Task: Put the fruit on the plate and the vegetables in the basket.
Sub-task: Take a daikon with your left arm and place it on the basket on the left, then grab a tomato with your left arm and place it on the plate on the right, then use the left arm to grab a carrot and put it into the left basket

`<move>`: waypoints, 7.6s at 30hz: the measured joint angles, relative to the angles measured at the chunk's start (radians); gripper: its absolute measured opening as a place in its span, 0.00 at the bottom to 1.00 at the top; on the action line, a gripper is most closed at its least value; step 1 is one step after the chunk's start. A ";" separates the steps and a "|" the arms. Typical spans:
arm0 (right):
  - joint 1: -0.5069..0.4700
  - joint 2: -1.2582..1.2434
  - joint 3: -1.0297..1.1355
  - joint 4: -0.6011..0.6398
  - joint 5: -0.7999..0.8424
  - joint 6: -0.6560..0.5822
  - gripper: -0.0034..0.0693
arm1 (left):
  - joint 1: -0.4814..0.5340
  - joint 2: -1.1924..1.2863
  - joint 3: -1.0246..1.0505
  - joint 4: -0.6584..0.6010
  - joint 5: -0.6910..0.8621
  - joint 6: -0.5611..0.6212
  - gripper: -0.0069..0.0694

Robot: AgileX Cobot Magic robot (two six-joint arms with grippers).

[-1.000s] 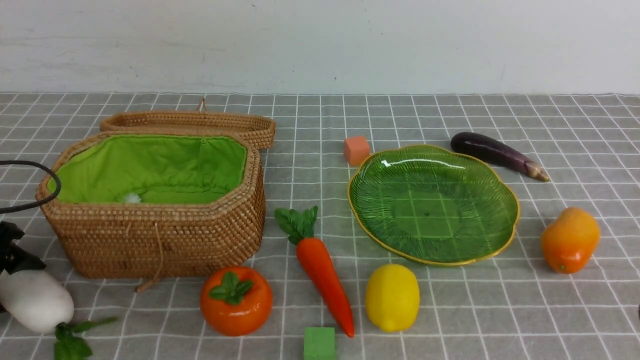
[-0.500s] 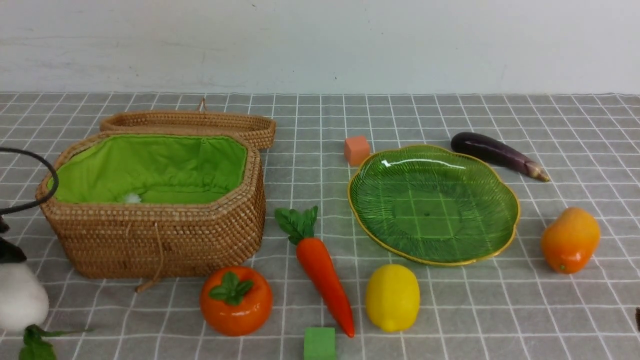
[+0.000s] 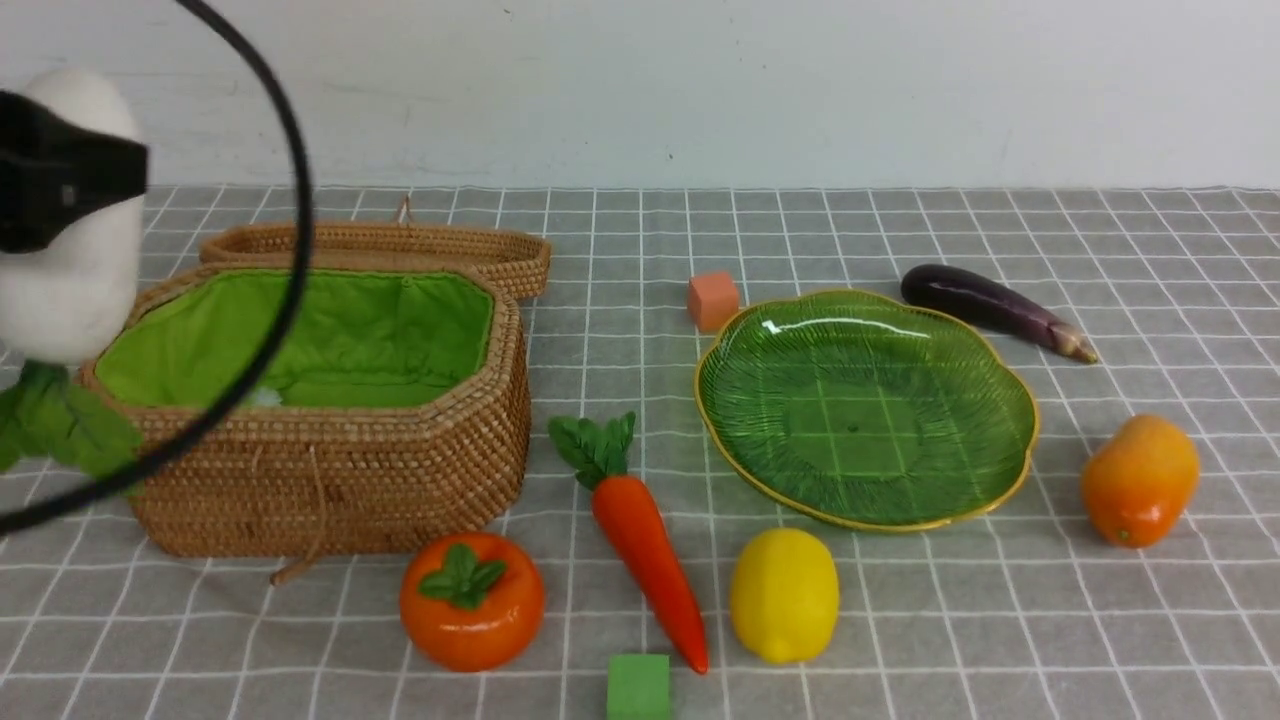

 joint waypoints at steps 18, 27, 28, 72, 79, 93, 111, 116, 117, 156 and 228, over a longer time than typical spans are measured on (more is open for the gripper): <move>0.000 -0.002 -0.043 -0.019 0.128 0.072 0.18 | -0.341 0.608 -0.285 0.740 -0.021 0.133 0.77; 0.000 -0.002 -0.042 -0.021 0.118 0.074 0.18 | -0.341 0.589 -0.287 0.743 -0.055 0.069 0.94; 0.000 -0.002 -0.042 -0.021 0.113 0.074 0.18 | -0.341 0.576 -0.287 0.742 -0.050 0.044 0.96; 0.000 -0.110 0.134 0.033 0.223 0.181 0.18 | -0.944 0.528 0.315 1.534 -0.097 -1.505 0.85; 0.000 -0.110 0.134 0.033 0.223 0.181 0.18 | -0.946 0.549 0.315 1.704 -0.087 -1.706 0.84; 0.000 -0.110 0.134 0.033 0.223 0.159 0.17 | -0.947 0.558 0.315 1.751 -0.056 -1.808 0.84; 0.000 -0.110 0.134 0.042 0.223 0.158 0.17 | -0.947 0.605 0.312 1.748 0.022 -1.901 0.72; 0.000 -0.110 0.134 0.063 0.223 0.158 0.17 | -0.948 0.605 0.312 1.750 0.030 -1.946 0.72; 0.000 -0.110 0.134 0.068 0.223 0.158 0.17 | -0.948 0.605 0.312 1.750 0.030 -1.952 0.72; 0.000 -0.110 0.134 -0.421 0.177 0.480 0.20 | -0.907 1.155 -0.905 0.827 0.051 -1.014 0.72; 0.000 -0.110 0.138 -0.363 0.174 0.464 0.24 | -0.809 0.992 -0.507 0.768 0.357 -1.521 0.44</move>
